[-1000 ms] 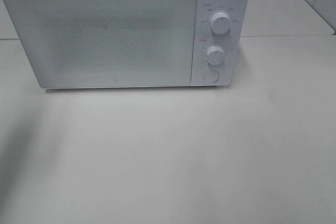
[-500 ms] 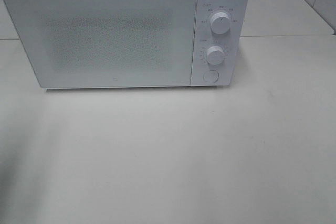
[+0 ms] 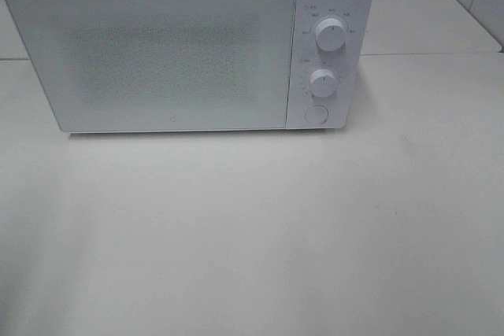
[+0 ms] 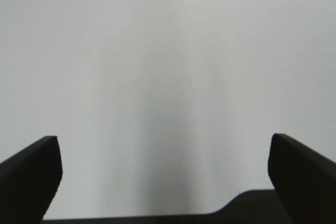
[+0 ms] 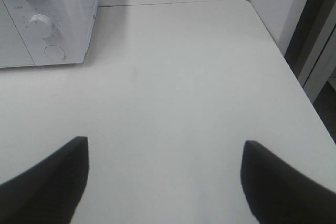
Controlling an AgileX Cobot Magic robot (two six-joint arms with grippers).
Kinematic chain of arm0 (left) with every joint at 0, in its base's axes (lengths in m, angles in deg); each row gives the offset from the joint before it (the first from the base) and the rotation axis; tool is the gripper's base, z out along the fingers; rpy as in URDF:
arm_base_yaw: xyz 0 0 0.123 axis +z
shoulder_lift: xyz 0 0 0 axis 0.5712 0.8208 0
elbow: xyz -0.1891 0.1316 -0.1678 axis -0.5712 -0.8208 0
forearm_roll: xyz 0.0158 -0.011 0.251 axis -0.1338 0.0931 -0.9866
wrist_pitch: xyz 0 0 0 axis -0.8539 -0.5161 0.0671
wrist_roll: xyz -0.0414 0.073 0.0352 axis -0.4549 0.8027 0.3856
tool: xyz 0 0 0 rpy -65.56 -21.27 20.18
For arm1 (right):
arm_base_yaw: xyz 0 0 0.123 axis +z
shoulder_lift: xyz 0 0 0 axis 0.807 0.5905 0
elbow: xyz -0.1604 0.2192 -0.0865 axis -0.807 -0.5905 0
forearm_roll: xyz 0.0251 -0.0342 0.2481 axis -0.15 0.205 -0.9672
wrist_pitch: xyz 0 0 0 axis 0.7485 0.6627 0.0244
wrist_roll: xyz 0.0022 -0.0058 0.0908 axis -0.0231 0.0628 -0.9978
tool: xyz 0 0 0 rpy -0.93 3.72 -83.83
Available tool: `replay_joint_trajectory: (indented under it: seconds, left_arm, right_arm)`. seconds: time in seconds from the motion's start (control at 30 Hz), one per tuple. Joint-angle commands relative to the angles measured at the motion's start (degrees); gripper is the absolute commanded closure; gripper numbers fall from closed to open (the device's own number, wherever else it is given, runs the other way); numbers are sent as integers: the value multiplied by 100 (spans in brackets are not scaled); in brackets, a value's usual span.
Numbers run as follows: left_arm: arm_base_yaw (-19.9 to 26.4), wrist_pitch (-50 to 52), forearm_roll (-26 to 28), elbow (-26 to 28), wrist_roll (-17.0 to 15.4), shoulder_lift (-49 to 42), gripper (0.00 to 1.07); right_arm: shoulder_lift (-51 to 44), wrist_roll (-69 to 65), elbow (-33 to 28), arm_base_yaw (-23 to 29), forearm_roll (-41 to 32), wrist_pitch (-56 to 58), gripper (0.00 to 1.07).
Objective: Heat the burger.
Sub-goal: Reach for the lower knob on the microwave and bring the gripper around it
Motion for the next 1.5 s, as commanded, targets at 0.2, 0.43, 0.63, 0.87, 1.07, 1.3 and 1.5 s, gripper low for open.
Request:
replay_joint_trajectory:
  seconds: [0.2, 0.43, 0.63, 0.87, 1.07, 1.3, 1.5]
  left_arm:
    - [-29, -504, -86, -155, 201, -1610, 6]
    - [-29, -539, -63, -178, 201, -2389, 6]
    - [-29, -539, 52, -178, 195, -2979, 6]
    - [-29, -527, 40, -189, 160, -3111, 6]
    - [-29, -527, 34, -189, 149, -3111, 6]
    - [-29, -527, 34, -189, 149, -3100, 6]
    - [-29, -527, 34, -189, 149, -3100, 6]
  right_arm:
    - [-155, 6, -17, -40, 0, -46, 31]
    - [-155, 6, -17, -40, 0, -46, 31]
    - [-155, 6, -17, -40, 0, -46, 31]
    - [-149, 6, -17, -40, 0, -46, 31]
    - [-149, 6, -17, -40, 0, -46, 31]
    - [-149, 6, -17, -40, 0, -46, 31]
    - [-149, 6, -17, -40, 0, -46, 31]
